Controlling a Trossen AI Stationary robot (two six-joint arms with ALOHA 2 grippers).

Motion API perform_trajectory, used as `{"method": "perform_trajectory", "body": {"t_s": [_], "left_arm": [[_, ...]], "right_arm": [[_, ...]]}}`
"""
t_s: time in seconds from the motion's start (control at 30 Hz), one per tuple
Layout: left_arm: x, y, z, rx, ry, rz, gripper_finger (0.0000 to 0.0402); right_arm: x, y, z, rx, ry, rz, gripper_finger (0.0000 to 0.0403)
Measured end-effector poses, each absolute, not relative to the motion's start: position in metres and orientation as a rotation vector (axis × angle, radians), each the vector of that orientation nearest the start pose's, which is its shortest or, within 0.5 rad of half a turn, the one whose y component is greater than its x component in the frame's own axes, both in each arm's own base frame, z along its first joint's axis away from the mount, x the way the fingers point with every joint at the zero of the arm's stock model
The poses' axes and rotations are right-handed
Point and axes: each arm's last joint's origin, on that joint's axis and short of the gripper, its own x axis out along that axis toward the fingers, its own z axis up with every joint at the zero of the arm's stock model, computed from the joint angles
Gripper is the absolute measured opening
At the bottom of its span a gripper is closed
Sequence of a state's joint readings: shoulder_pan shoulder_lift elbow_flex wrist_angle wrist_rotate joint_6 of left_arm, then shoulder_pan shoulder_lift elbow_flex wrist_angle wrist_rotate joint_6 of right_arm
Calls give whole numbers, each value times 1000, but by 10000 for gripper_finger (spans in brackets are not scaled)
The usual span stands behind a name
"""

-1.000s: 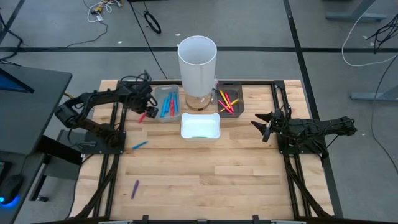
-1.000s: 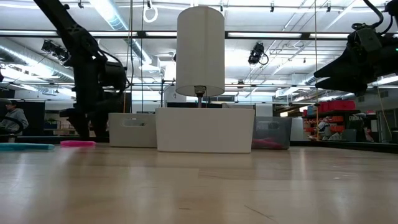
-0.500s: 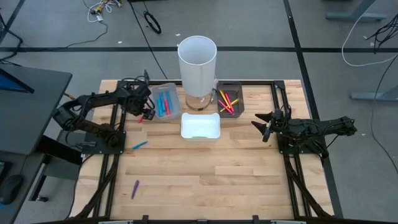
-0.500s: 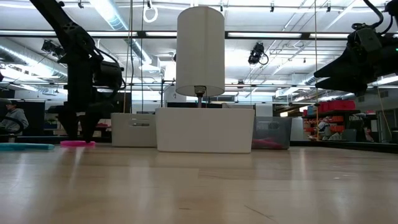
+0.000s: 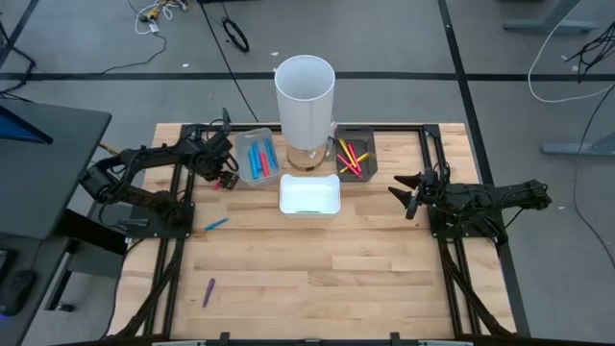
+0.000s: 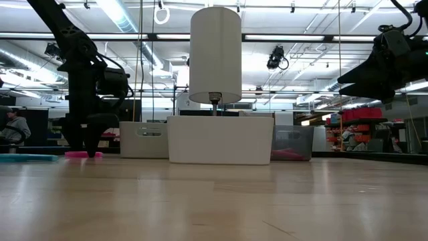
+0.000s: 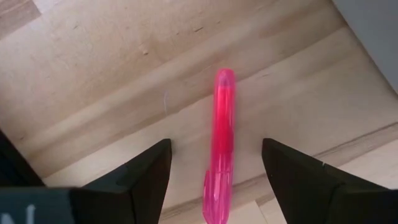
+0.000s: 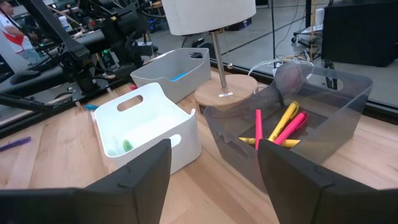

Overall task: Pick & Place Markers
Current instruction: Put the pink pen into the white bin

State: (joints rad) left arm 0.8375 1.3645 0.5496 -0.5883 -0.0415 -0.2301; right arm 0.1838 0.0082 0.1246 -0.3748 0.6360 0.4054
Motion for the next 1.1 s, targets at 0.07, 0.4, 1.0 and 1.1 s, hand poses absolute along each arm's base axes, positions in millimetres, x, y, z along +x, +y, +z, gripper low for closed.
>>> {"method": "perform_trajectory", "body": {"t_s": [0.07,0.4,1.0,1.1], "left_arm": [[129,145,129,-741,1250,885,255],[131,146,129,-765,1223,846,111],[130,143,135,-878,1202,902,35],[130,143,141,-880,1198,910,35]], "right_arm": [[82,-2,170,293,144,-490,242],[82,-2,170,293,144,-490,242],[82,-2,170,293,144,-490,242],[82,-2,170,293,144,-490,242]]}}
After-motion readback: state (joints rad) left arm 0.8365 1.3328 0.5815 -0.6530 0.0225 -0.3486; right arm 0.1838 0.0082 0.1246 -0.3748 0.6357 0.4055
